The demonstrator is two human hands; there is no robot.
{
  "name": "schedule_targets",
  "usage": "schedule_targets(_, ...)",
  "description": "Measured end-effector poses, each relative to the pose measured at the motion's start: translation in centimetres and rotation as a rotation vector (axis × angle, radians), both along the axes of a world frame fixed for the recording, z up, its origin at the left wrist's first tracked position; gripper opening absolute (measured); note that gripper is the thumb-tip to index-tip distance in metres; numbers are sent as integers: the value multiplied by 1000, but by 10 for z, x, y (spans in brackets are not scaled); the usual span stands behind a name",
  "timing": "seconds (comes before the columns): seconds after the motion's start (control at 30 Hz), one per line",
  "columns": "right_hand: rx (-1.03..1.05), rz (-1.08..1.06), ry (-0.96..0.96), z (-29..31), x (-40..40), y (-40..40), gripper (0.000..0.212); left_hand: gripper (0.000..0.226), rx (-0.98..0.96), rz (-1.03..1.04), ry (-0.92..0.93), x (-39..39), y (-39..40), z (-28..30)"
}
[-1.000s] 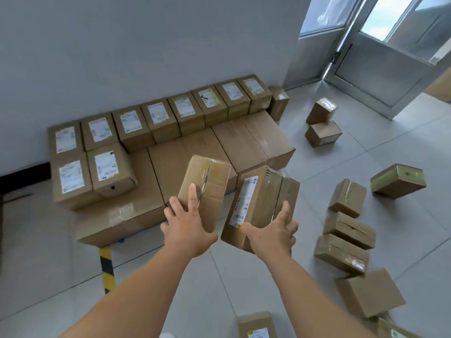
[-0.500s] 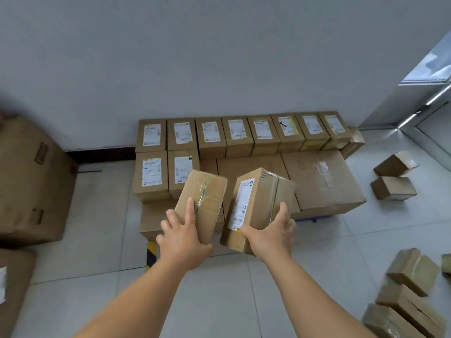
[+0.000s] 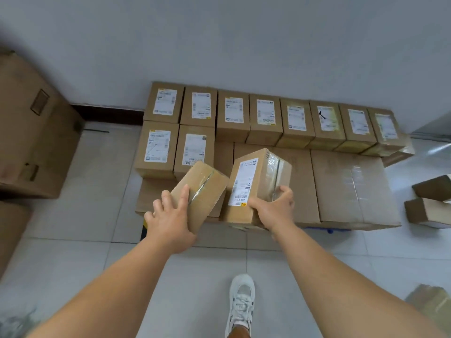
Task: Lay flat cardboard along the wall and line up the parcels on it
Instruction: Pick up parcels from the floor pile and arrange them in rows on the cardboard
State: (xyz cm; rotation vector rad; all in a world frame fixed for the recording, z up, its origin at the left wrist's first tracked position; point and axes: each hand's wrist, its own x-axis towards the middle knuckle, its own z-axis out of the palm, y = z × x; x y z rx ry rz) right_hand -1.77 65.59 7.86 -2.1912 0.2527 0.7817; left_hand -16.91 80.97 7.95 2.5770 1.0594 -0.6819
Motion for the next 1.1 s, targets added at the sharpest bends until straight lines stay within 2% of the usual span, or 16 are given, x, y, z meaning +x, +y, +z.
schedule_targets(0.17,41,19,51,-37,53,13,101,121,36,5,41,21,7,-34)
schedule_targets(0.3,83,2,94,-68,82,36,111,121,65,-22,86,28,19,-58)
schedule_targets(0.43,142,87,126,-94,105,58,113,116,120,-86,96,19,29,-77)
schedule_targets(0.53,202,21,159,-111,118,78,104,115,143,-127,74,3,37,-90)
schedule_targets(0.6,238,-12,180,-120,125,89,91,120,167,-151,31,-8,44,-100)
schedule_targets(0.67,213,48,211,-133,129,96,74,125,191,-177,11,-17,51,-109)
schedule_targets(0.73,129,85,238,-140,124,100,63,129,221,-216,16,-23,57,-116)
schedule_targets(0.83,8,-20,267,-149,109,101,74,129,289,-275,-6,-29,68,-120)
schedule_targets(0.93,-89,-187,299,-152,84,101,80,114,221,-280,52,-32,77,-112)
schedule_targets(1.03,-58,-106,543,-132,38,114,65,104,192,-329,187,-30,85,-104)
schedule_targets(1.1,14,-4,667,-124,11,129,61,102,180,-338,193,-31,87,-105)
